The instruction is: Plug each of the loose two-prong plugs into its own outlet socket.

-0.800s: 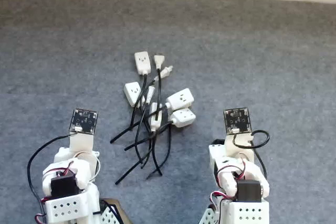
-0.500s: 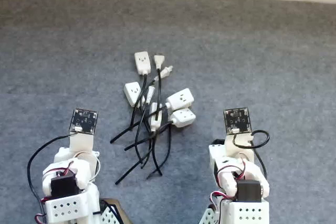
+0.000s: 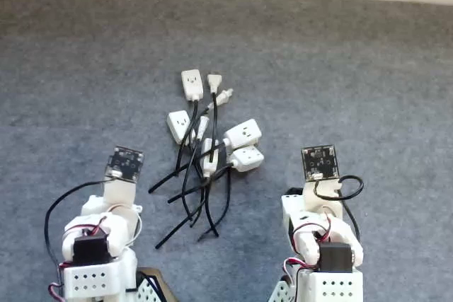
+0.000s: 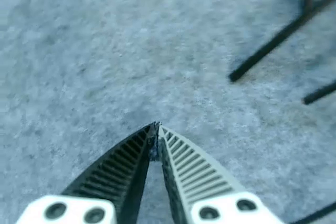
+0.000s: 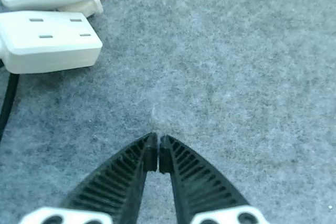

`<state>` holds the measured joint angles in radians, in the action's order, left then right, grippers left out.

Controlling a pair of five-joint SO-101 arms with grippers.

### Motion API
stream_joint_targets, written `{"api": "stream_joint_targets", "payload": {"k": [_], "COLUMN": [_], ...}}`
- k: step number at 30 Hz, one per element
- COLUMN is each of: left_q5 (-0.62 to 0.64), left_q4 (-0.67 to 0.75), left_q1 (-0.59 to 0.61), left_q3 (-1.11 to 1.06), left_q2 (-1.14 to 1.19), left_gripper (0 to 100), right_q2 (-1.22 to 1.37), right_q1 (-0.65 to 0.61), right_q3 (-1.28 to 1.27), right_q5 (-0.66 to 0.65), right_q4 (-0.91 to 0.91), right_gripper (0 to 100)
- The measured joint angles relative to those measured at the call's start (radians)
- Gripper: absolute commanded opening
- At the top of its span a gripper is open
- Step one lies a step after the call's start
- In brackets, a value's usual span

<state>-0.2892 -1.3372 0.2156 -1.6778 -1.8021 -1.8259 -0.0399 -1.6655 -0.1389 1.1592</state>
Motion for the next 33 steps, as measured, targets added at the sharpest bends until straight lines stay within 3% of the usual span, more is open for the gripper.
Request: {"api": "stream_joint_targets", "payload": {"k": [23, 29, 33], "left_q5": [0.000, -0.002, -0.009], "left_q4": [0.000, 0.081, 0.158], "left_q1": [-0.051, -0.051, -0.041], "left_q3": [0.000, 0.000, 0.000], "left_q2": [0.000, 0.000, 0.000], "left_gripper": [1, 1, 1], "right_q2": [0.000, 0.000, 0.000], "right_q1": [0.000, -0.006, -0.006], "right_q3": [0.000, 0.000, 0.000], "right_q5": [0.006, 0.006, -0.121], "right_q4": [0.000, -0.046, -0.077], "right_gripper": [2.6, 3.0, 3.0]}}
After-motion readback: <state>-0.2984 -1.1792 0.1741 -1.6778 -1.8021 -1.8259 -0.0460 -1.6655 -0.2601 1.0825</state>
